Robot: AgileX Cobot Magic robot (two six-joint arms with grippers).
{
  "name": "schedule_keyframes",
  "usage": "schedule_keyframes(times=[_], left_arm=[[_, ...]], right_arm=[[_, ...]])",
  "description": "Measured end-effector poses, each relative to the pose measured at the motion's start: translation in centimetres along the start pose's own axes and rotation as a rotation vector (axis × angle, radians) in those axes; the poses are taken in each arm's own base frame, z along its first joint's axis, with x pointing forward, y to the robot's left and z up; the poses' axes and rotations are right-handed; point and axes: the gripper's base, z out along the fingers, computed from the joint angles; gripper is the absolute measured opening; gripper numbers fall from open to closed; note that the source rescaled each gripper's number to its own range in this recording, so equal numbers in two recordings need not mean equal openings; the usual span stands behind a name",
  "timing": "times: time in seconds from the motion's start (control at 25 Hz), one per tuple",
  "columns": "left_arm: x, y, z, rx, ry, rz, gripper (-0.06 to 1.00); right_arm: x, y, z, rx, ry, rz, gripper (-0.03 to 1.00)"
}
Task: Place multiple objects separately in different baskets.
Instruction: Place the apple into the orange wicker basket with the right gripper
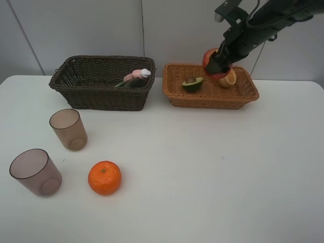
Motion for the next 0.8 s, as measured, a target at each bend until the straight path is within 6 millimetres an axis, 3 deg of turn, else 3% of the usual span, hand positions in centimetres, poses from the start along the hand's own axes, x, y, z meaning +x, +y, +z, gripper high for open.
schedule_keyframes(times=[0.8], left_arm=[[0.00, 0.00, 0.00, 0.000, 0.000, 0.000, 0.94]], right_arm=[[0.09, 0.12, 0.41, -0.014, -0.004, 0.025, 0.70]])
